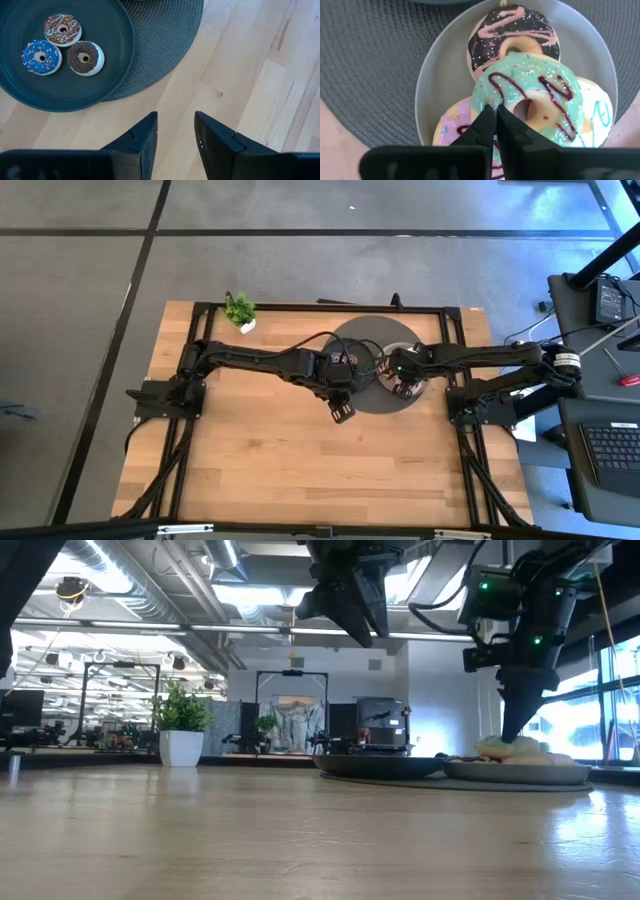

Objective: Pick & Place donuts
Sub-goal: Put the large blue donut on the gray plate, then return to Home Position

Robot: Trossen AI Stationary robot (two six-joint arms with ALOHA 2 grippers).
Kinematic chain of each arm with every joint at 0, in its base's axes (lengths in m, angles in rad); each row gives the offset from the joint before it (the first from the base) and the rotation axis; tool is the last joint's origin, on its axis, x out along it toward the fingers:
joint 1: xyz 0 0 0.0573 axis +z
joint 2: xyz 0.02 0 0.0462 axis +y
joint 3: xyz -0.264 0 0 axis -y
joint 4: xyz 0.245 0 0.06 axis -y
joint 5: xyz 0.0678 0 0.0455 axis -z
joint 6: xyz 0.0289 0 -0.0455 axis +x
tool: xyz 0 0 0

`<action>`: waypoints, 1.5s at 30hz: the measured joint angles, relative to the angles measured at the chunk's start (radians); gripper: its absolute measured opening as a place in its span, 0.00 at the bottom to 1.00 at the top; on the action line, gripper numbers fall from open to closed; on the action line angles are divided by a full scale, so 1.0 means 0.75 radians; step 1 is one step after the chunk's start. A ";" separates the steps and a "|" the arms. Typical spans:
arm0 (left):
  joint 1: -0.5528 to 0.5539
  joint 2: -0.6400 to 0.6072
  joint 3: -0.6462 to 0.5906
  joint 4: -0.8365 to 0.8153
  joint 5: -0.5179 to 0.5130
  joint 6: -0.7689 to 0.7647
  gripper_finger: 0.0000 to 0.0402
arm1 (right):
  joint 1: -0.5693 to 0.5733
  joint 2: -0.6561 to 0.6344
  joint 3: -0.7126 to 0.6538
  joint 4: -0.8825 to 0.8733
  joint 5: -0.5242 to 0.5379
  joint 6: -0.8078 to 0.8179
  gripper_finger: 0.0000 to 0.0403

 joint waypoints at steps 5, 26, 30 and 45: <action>0.000 0.000 0.000 0.000 0.000 0.000 0.32 | 0.000 0.018 0.000 0.001 0.000 -0.003 0.04; 0.021 -0.011 0.000 -0.067 0.001 0.079 0.31 | 0.000 0.015 0.145 -0.133 0.130 0.044 0.33; 0.018 -0.071 -0.002 -0.160 -0.089 0.130 0.32 | 0.034 -0.041 0.207 -0.153 0.079 0.074 0.33; -0.131 -0.263 -0.001 0.274 0.224 0.598 0.31 | 0.491 -0.482 0.216 0.405 -0.220 0.068 0.33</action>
